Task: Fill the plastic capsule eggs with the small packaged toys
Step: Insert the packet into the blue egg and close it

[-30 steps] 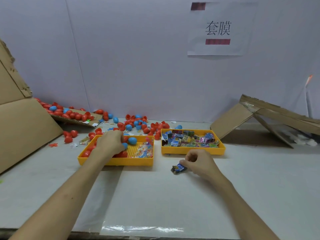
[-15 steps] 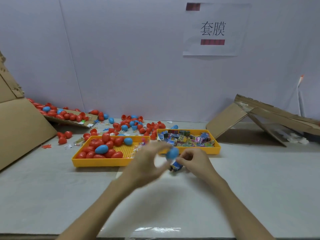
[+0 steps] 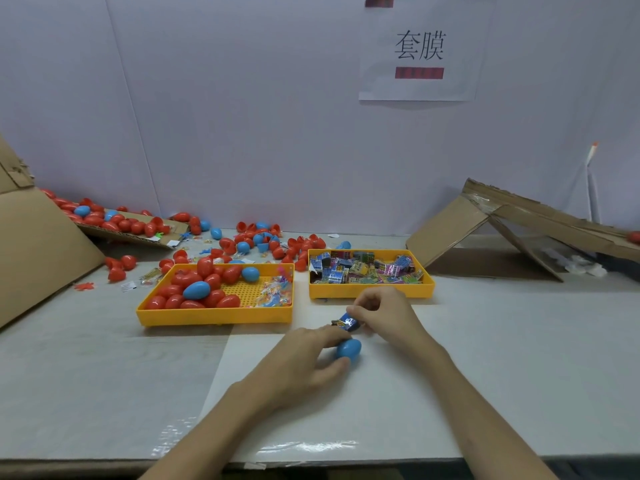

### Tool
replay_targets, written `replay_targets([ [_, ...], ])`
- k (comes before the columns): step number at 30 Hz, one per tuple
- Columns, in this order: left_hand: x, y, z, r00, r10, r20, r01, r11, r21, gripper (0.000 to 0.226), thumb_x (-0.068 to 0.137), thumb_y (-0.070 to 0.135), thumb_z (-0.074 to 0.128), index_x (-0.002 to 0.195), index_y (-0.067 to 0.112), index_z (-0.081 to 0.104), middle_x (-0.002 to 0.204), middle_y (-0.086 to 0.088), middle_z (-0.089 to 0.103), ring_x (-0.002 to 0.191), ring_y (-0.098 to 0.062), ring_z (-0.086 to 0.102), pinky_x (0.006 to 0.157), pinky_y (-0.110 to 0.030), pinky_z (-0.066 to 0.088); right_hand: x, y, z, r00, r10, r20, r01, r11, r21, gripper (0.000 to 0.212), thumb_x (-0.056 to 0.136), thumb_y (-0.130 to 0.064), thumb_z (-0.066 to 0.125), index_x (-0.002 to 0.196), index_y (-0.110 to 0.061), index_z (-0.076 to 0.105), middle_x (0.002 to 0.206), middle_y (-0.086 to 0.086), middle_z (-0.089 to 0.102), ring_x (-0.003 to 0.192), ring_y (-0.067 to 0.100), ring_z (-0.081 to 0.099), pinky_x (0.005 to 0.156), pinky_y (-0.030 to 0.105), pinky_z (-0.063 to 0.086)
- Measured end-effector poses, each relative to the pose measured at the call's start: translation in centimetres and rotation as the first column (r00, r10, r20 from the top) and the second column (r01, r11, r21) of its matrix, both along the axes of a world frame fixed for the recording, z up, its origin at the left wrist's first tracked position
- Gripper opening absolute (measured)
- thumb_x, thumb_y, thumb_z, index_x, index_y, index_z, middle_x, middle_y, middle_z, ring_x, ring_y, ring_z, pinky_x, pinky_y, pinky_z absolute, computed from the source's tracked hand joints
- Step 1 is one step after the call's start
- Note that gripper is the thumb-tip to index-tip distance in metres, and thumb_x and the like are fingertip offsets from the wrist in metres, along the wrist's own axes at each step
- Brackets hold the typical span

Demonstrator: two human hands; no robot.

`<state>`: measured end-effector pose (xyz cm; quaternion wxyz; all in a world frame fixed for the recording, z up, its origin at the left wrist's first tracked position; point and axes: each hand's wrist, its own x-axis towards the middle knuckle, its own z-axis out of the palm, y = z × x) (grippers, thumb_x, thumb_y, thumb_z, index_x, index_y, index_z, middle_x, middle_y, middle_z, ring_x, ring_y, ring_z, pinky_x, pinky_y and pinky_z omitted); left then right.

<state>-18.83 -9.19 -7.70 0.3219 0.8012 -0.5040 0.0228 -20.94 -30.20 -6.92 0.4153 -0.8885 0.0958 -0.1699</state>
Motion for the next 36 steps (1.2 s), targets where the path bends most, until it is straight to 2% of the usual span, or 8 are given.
replay_targets([
  [5,0.09,-0.11,0.01,0.999,0.037,-0.034,-0.036,0.999,0.025,0.028,0.093,0.035,0.059,0.120,0.030,0.064,0.108,0.012,0.073,0.084,-0.013,0.064,0.074,-0.028,0.047,0.08,0.04,0.05,1.000,0.004,0.004,-0.004,1.000,0.011,0.013,0.089,-0.022,0.075,0.076,-0.020,0.074,0.067,-0.004,0.072,0.061,0.013,0.068,0.052,0.019,0.052],
  [9,0.12,-0.19,-0.07,0.995,0.075,-0.067,-0.073,0.997,0.037,0.028,0.095,0.035,0.060,0.121,0.029,0.064,0.106,0.012,0.073,0.081,-0.010,0.063,0.068,-0.016,0.042,0.07,0.13,0.06,1.000,0.007,-0.003,-0.007,0.999,0.051,0.015,0.094,-0.020,0.070,0.079,-0.020,0.073,0.061,-0.005,0.069,0.052,0.004,0.062,0.050,0.018,0.049],
  [13,0.04,-0.30,0.09,0.992,0.084,-0.096,-0.082,0.996,0.029,0.028,0.095,0.034,0.060,0.122,0.026,0.065,0.103,0.011,0.073,0.080,-0.011,0.064,0.073,-0.023,0.047,-0.04,0.36,0.22,1.000,-0.005,0.008,0.005,0.999,0.050,0.012,0.092,-0.019,0.072,0.081,-0.016,0.068,0.062,0.001,0.069,0.049,0.007,0.061,0.049,0.023,0.050],
  [17,0.00,-0.24,0.09,0.990,0.082,-0.113,-0.081,0.997,0.019,0.031,0.095,0.033,0.061,0.125,0.025,0.065,0.110,0.008,0.073,0.096,-0.008,0.067,0.086,-0.031,0.051,-0.07,0.49,0.40,0.999,-0.039,0.034,0.039,0.999,-0.008,0.014,0.089,-0.020,0.075,0.078,-0.017,0.067,0.073,0.003,0.068,0.063,0.013,0.061,0.058,0.028,0.053],
  [20,-0.06,-0.25,0.20,0.993,0.077,-0.094,-0.076,0.997,0.016,0.032,0.094,0.032,0.062,0.126,0.024,0.065,0.114,0.007,0.072,0.102,-0.007,0.064,0.091,-0.033,0.050,-0.17,0.23,0.53,0.994,-0.080,0.080,0.084,0.996,-0.037,0.016,0.086,-0.019,0.077,0.074,-0.018,0.067,0.073,-0.002,0.066,0.068,0.010,0.058,0.061,0.022,0.046],
  [26,-0.29,-0.04,0.45,0.998,0.055,0.030,-0.052,0.996,-0.076,0.029,0.090,0.026,0.068,0.118,0.020,0.068,0.132,0.008,0.064,0.120,-0.003,0.053,0.097,0.000,0.031,-0.23,0.24,0.48,0.994,-0.068,0.084,0.072,0.996,-0.045,0.012,0.084,-0.018,0.079,0.076,-0.014,0.071,0.075,0.001,0.070,0.075,0.018,0.065,0.067,0.030,0.053],
  [30,-0.33,-0.23,0.26,0.998,0.033,-0.055,-0.032,0.999,0.015,0.032,0.094,0.029,0.060,0.126,0.026,0.060,0.122,0.004,0.070,0.102,-0.014,0.065,0.090,-0.034,0.051,-0.21,0.07,0.50,0.994,-0.080,0.071,0.083,0.996,-0.044,0.015,0.083,-0.020,0.080,0.073,-0.019,0.070,0.076,-0.002,0.071,0.077,0.015,0.066,0.067,0.030,0.056],
  [36,-0.22,-0.31,-0.09,0.996,0.068,-0.050,-0.065,0.996,0.064,0.031,0.097,0.033,0.056,0.127,0.028,0.055,0.107,-0.001,0.072,0.081,-0.015,0.063,0.076,-0.040,0.052,-0.09,0.11,0.44,0.994,-0.098,0.054,0.101,0.993,-0.060,0.015,0.084,-0.022,0.080,0.073,-0.021,0.070,0.077,-0.002,0.071,0.078,0.015,0.067,0.068,0.030,0.058],
])
